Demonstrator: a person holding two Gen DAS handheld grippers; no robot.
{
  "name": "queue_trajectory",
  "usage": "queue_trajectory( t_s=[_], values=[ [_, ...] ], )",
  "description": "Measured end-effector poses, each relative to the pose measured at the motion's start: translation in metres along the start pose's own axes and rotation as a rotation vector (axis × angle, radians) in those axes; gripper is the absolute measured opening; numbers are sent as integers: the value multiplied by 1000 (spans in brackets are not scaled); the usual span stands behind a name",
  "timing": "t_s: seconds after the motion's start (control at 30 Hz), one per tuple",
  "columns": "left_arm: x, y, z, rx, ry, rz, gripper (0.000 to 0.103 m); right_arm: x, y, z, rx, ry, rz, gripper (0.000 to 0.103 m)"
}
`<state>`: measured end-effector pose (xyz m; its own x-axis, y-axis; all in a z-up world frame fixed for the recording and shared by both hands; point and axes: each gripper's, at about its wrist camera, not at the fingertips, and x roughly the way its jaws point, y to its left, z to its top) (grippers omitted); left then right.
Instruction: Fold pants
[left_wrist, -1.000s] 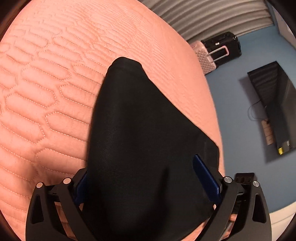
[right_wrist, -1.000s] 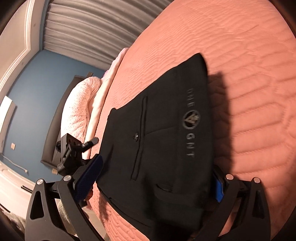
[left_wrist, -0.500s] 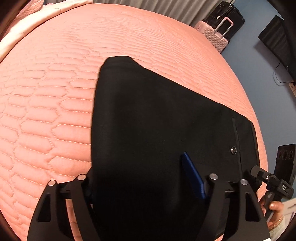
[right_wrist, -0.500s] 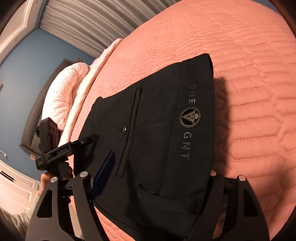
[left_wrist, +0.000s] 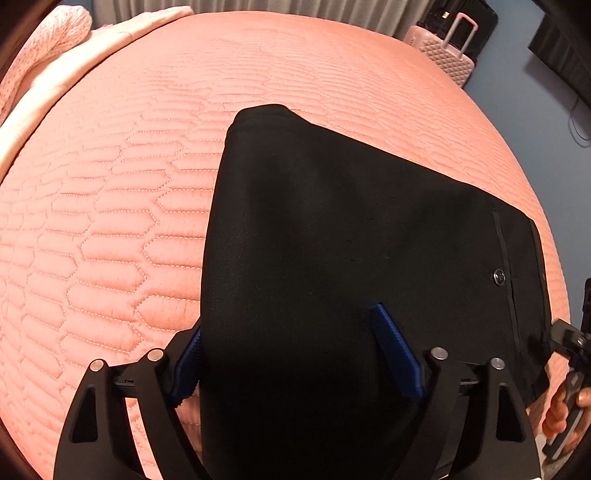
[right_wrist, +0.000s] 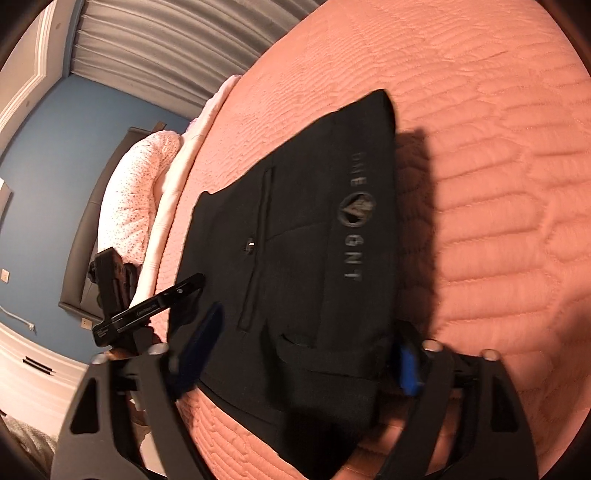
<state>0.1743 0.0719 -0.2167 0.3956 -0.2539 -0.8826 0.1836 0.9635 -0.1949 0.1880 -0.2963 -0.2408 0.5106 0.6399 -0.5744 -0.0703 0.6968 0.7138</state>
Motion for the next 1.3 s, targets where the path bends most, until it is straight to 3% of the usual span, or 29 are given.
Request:
queue_trajectory(
  t_s=[0.13, 0.27, 0.63, 0.67, 0.7, 0.73, 0.77, 0.8, 0.83, 0.9, 0.97, 1.03, 1.13, 1.17, 1.3],
  values=[
    [9, -8, 11, -17, 1, -1, 85, 14, 13, 0, -58, 8, -65, 91],
    [17, -16, 21, -29, 1, -12, 87, 12, 5, 0, -18, -20, -9, 91],
    [28, -25, 31, -55, -24, -46, 90, 10, -1, 1, -23, -58, 23, 89],
    [28, -26, 31, -57, -29, -59, 89, 10, -1, 1, -24, -61, 12, 86],
    [28, -27, 31, -60, -37, -86, 87, 10, -2, 0, -13, -64, -3, 69],
    [27, -29, 31, -64, -46, -111, 86, 11, -6, 1, 23, -65, -12, 39],
    [27, -34, 31, -62, -54, -117, 80, 11, -15, 0, 89, -67, 17, 31],
    [25, -37, 31, -55, -62, -118, 71, 11, -17, -1, 112, -80, 17, 30],
    [23, -39, 30, -45, -71, -117, 65, 11, -13, -1, 95, -77, -2, 29],
    [18, -38, 30, -47, -85, -123, 40, 10, 1, -1, 40, -77, -52, 27],
    [12, -30, 32, -90, -93, -153, 22, 6, 13, 0, 6, -83, -75, 25],
    [4, -24, 36, -128, -102, -200, 18, -1, 38, 1, -90, -100, -117, 24],
    [-19, -36, 46, -76, -151, -195, 15, -11, 66, 7, -181, -124, -136, 24],
    [-26, -42, 52, -65, -172, -199, 11, -16, 79, 13, -219, -138, -140, 24],
    [-54, -48, 93, -49, -246, -230, 10, -28, 110, 54, -312, -194, -129, 23]
  ],
)
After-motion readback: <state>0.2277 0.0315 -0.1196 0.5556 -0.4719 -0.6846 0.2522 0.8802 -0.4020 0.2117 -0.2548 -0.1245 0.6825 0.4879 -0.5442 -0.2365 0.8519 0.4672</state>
